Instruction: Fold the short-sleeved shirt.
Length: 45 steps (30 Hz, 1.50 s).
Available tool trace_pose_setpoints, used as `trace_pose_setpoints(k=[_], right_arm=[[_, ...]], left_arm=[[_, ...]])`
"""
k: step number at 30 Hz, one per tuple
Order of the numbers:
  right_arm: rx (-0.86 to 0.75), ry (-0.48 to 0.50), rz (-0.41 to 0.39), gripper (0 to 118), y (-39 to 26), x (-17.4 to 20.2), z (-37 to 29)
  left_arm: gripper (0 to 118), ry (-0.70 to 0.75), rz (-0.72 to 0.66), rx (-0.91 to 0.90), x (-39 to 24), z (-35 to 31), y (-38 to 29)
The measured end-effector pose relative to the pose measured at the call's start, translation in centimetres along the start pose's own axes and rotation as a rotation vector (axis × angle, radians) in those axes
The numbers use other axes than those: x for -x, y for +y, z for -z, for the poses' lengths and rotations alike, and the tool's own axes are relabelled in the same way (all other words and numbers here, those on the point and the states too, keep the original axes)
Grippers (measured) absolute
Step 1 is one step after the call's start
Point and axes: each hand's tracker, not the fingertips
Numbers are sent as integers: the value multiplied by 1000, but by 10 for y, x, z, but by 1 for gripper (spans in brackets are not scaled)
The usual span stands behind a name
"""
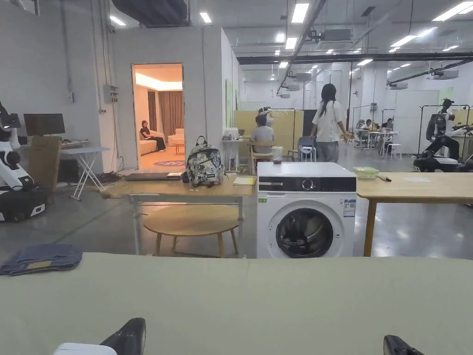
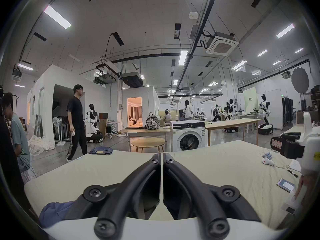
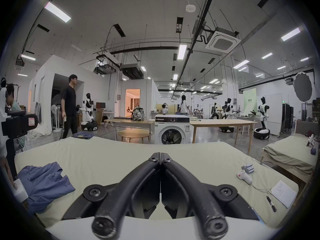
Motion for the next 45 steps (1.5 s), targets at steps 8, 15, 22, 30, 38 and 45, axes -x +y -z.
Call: trace_pose_setpoints(k=[8,15,22,30,38,45], right_arm=[[8,-1,-5,0,-1,0,0],[6,-6,-2,0,-1,-1,0],[10,-9,1,0,-1,-2,0],[12,-9,0,0,-1,-2,0],[12,-9,0,0,-1,-3,0],[7,-10,-4,0,1,-2,-1]], left_arm=[[0,-8,0,3,-2,0,0],[0,-12,1,3,-2,0,0],[0,-15,0,6,-2,0,-1],[0,-19,2,9,-3,1,-1],[0,-20,2,7,-3,1,0],[0,-20,0,5,-2,0,1]])
